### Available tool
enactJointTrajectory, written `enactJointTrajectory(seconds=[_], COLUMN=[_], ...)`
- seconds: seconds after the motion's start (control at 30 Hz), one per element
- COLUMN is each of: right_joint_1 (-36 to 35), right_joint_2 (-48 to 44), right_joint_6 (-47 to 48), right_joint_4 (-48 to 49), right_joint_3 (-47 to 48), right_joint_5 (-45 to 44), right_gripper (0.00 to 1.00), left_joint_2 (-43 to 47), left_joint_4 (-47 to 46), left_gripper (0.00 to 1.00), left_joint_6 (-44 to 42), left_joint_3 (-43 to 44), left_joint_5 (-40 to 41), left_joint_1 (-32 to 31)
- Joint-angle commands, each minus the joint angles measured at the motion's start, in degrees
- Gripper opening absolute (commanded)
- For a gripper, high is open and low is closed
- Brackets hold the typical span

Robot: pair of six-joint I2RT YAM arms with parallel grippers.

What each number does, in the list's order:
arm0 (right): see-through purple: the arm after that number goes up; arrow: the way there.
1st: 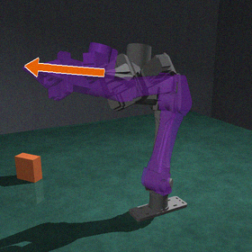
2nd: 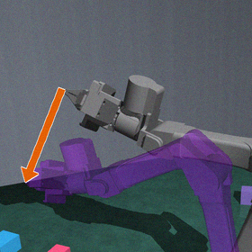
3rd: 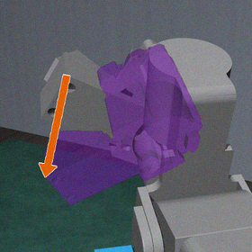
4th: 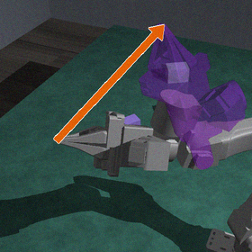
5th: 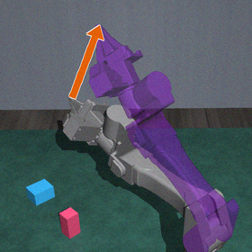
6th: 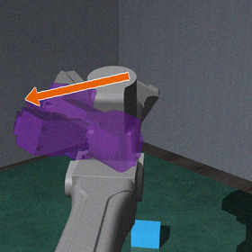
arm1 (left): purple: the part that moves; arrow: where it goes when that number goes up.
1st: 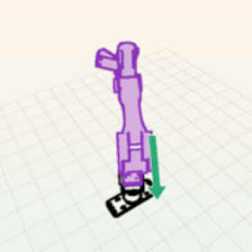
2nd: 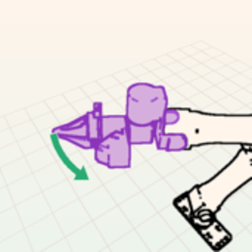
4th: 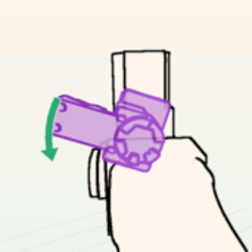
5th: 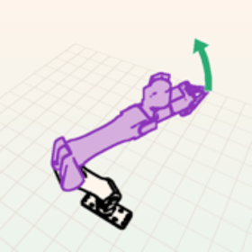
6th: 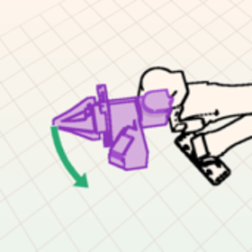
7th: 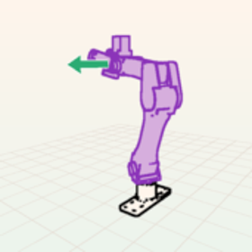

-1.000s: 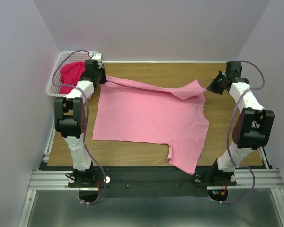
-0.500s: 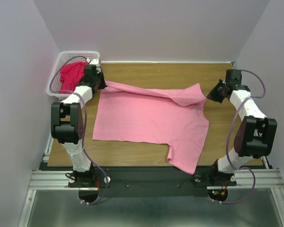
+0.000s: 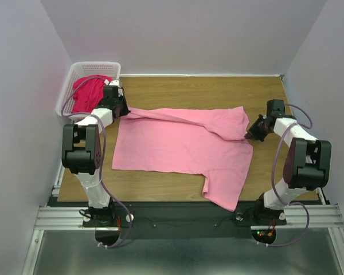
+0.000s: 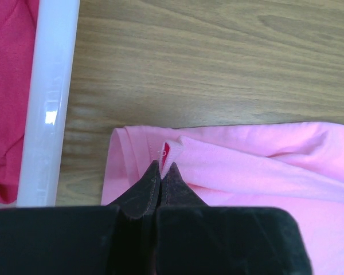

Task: Fold and stack the t-shirts
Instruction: Fold the tshirt

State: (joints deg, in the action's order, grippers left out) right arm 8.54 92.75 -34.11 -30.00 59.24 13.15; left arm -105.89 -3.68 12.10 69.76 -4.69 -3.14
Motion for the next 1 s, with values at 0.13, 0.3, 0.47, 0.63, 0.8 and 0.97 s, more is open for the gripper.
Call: enactJointTrajectory(seconds=[0.13, 0.3, 0.47, 0.63, 0.8, 0.97], right_joint_1=[-0.2, -0.2, -0.2, -0.2, -0.2, -1.9], right_joint_2=[0.9, 0.8, 0.1, -3.1, -4.0, -3.4], right_joint_6=[0.5, 0.4, 0.4, 2.4, 4.3, 5.3], right_joint_4=[1.3, 1.3, 1.3, 0.9, 0.6, 0.8], right_joint_3=[1.0, 2.5, 2.1, 2.6, 6.6, 6.3], right_joint_5=[0.1, 0.4, 1.9, 1.8, 0.1, 1.3], right_gripper=[0.01, 0.01, 0.16, 0.48, 0.53, 0.53], left_joint_2=[2.3, 1.7, 2.1, 8.1, 16.1, 20.4], left_joint_4=[-2.3, -2.7, -2.6, -1.2, 1.3, 3.2], left_gripper=[0.01, 0.01, 0.18, 0.6, 0.69, 0.69], left_joint_6=[0.9, 1.3, 1.4, 1.2, 1.3, 3.5], left_joint_3=[0.2, 0.9, 0.4, -1.1, -4.6, -11.5], left_joint_5=[1.8, 0.8, 0.6, 1.2, 3.7, 1.5], left_joint_1=[0.1, -0.1, -0.2, -0.2, -1.3, -4.6])
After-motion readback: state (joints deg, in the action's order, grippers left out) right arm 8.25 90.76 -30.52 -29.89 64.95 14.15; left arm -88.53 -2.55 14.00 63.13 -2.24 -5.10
